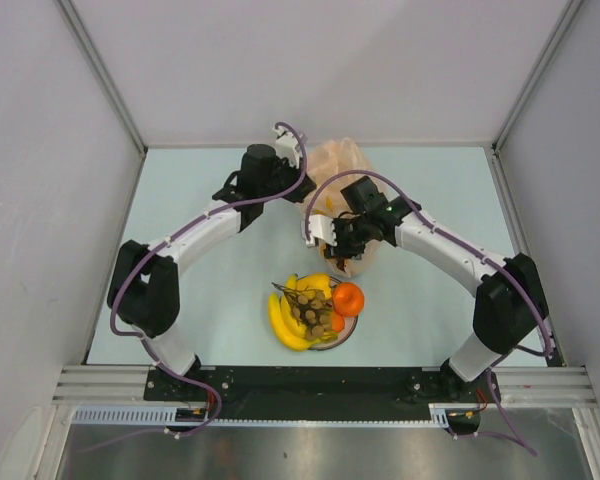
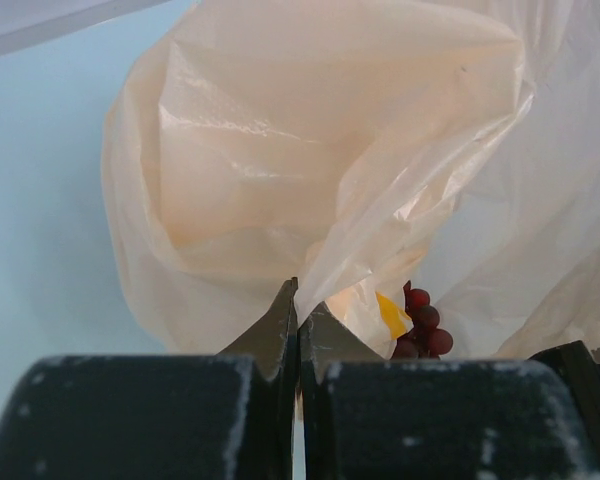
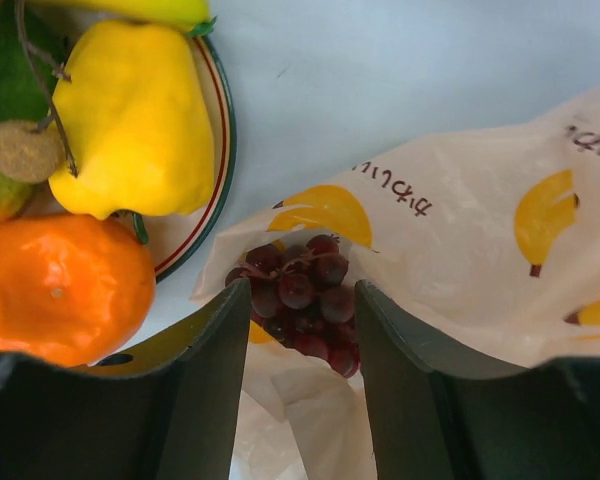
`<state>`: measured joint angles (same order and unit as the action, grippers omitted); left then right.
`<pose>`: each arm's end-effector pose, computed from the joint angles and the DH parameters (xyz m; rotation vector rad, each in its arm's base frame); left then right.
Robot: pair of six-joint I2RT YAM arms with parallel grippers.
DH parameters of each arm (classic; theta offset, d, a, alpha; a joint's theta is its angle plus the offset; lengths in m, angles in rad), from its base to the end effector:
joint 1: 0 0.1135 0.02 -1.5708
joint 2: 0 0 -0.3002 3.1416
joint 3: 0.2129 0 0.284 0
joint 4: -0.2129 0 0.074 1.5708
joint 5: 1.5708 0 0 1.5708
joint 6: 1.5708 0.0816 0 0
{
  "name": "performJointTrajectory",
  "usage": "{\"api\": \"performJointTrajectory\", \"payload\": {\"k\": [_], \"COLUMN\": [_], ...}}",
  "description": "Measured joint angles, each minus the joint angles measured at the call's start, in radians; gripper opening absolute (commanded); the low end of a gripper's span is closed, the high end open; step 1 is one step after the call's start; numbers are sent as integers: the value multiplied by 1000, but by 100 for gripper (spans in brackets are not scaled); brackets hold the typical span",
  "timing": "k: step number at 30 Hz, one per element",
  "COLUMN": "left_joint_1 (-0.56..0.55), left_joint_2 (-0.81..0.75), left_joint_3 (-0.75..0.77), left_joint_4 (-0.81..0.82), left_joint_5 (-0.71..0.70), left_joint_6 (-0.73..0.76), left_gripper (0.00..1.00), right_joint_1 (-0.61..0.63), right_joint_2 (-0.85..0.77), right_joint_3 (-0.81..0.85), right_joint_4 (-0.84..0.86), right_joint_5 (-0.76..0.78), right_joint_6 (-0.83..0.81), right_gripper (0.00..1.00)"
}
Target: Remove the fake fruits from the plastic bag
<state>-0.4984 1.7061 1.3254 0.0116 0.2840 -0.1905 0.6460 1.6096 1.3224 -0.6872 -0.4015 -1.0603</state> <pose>0.4129 -0.2508 0.3086 0.4968 1.9324 -0.7268 0.2991 0.2654 0.2690 -1.9550 1.5023 0.3345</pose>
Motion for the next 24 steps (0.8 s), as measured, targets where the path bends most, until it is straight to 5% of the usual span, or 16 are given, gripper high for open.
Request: {"api": "performJointTrajectory", "payload": {"k": [24], "left_joint_1": [6], "left_joint_2": [0], "left_joint_3": [0], "left_joint_4": [0], "left_joint_5": [7], "left_joint_6": [-1], "left_gripper": [0], "right_joint_1": [4], "right_joint_2": [107], "right_joint_3": [-44], "right_joint_4": [-63], "right_joint_5": [-6], "right_joint_6": [-394], "right_gripper": [48]}}
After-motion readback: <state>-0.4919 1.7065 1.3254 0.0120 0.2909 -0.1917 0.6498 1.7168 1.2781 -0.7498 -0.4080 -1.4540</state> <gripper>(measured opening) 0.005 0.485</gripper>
